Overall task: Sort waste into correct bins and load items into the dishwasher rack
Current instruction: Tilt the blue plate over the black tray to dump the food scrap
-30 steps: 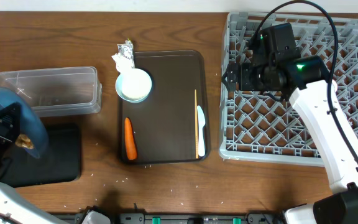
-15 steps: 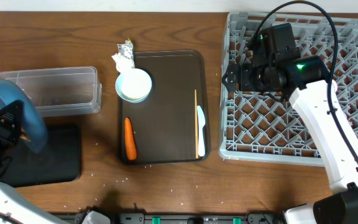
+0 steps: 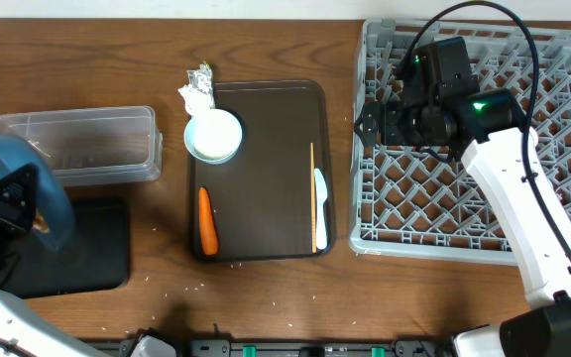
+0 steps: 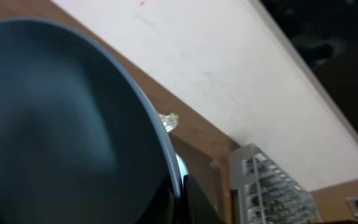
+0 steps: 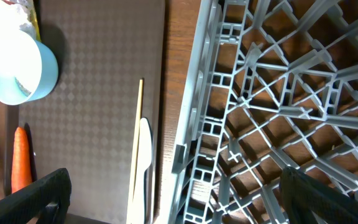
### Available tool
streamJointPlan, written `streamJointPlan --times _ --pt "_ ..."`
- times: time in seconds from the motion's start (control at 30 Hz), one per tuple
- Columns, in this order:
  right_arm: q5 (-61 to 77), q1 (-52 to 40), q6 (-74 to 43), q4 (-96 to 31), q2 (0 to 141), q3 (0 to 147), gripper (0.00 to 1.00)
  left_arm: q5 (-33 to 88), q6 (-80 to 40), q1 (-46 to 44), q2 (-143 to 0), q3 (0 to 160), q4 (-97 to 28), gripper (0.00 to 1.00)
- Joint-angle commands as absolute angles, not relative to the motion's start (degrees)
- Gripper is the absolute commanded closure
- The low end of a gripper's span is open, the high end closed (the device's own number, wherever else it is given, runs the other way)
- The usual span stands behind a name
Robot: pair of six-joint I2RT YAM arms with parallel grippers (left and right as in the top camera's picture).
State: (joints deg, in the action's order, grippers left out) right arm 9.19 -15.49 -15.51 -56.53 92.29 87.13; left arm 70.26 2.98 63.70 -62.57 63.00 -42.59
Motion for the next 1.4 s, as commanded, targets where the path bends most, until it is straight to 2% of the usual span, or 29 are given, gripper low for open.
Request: streamJointPlan --times 0.0,0.23,0.33,0.53,0.83,0.93,1.13,1.2,1.27,1.37 --pt "9.3 -14.6 -15.2 -56.5 92.2 87.0 0.01 65.1 2.6 64.1 -62.4 62.8 -43.2 0.94" --pt "9.3 -14.6 -15.2 -56.5 92.2 87.0 0.01 68.4 2.7 63.9 -62.7 59.9 -41.2 0.94" --pt "9.3 -14.6 -15.2 -56.6 92.2 87.0 0.01 62.4 -0.5 63.9 -62.7 59.8 -42.6 0.93" --pt "9.3 -14.6 -15.2 -56.5 92.2 87.0 0.01 75.6 4.4 64.0 -63.5 59.8 -38.9 0.93" --pt "9.3 -14.6 -15.2 -56.6 92.2 87.0 0.01 77.5 6.7 63.9 -64.0 59.8 -39.8 0.94" --pt "9.3 -14.6 -15.2 -56.5 92.2 87.0 0.01 85.1 13.5 64.0 -64.0 59.5 -40.2 0.94" --pt "9.3 -14.6 -15.2 -56.6 92.2 87.0 0.01 86.4 13.9 63.9 -64.0 59.5 -40.2 0.94" --pt "9.3 -14.6 -15.2 -56.5 92.2 87.0 0.02 89.8 17.3 63.9 -64.0 59.4 -40.6 0.94" --pt "9.3 -14.6 -15.2 -56.6 92.2 87.0 0.01 89.4 18.8 64.0 -64.0 59.4 -41.2 0.94" --pt "9.3 -14.6 -15.2 -56.6 92.2 87.0 0.01 81.6 16.0 64.0 -64.0 59.4 -43.5 0.94"
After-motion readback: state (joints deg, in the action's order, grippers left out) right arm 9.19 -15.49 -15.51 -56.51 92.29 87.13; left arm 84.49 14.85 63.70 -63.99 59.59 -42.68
